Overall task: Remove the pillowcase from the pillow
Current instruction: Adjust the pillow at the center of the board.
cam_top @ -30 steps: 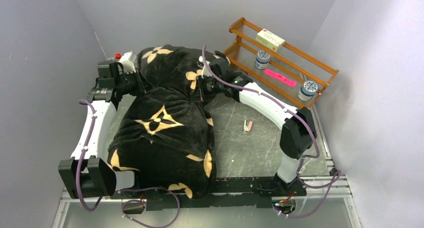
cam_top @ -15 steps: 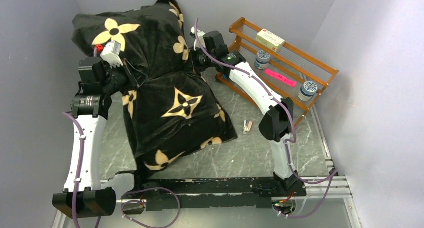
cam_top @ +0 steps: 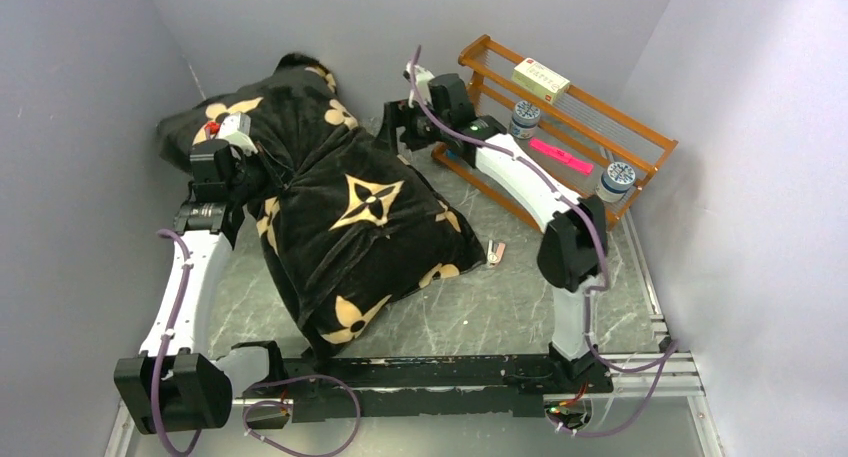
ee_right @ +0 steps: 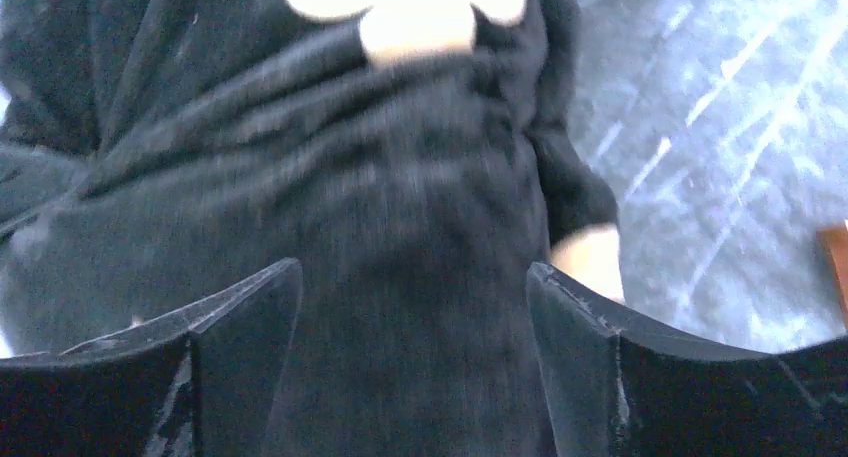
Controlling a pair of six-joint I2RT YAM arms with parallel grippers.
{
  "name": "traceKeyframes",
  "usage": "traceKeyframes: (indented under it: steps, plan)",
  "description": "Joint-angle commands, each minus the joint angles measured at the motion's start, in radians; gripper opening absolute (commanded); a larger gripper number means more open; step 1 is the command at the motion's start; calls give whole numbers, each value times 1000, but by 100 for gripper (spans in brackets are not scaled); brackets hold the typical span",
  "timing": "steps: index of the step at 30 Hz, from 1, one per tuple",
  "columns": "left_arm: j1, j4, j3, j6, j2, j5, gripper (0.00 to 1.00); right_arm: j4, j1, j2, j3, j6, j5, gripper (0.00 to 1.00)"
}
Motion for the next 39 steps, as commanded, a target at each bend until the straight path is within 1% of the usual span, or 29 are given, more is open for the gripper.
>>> traceKeyframes:
  steps: [1,3,4,7,9,12,15,18,21,24,28,30,31,32,34,36,38,39]
  plan:
    - [-31,29,-62,-34,-4,62,5,116,-32,-265,-218,21,26,88]
    - [-31,35,-75,-23,7,45,5,135,-38,-374,-361,22,27,91]
    - [-31,39,-82,-15,15,33,5,151,-40,-453,-459,19,17,93]
    - [-31,41,-94,8,43,18,5,167,-39,-606,-633,21,19,96]
    - [-31,47,-106,19,60,27,5,149,-39,-688,-759,27,38,96]
    - [-31,77,-130,24,78,44,5,175,-37,-818,-940,57,86,97]
    - [-32,102,-149,26,84,68,5,205,-37,-898,-1075,86,64,98]
    - [-31,109,-158,34,93,84,5,291,-35,-935,-1190,153,14,99]
    - [-31,118,-167,36,98,96,5,486,-15,-944,-1305,245,9,100]
    - [-32,137,-178,31,102,114,5,665,15,-874,-1374,314,0,100]
    - [-33,178,-186,25,126,146,5,855,47,-717,-1375,343,-31,99]
    - [-32,204,-187,17,140,162,5,899,49,-660,-1343,326,-41,93]
    - [-33,218,-184,13,150,172,5,903,49,-642,-1320,307,-41,89]
    - [-33,234,-181,7,158,180,5,896,49,-625,-1294,286,-40,82]
    - [-34,258,-166,-3,182,197,5,842,45,-602,-1235,246,-28,61]
    - [-41,273,-138,-8,207,211,5,788,38,-599,-1183,207,-1,31]
    - [-50,271,-91,-1,231,213,5,745,20,-610,-1147,179,19,5]
    - [-49,266,-67,4,243,207,5,722,9,-618,-1131,167,28,0]
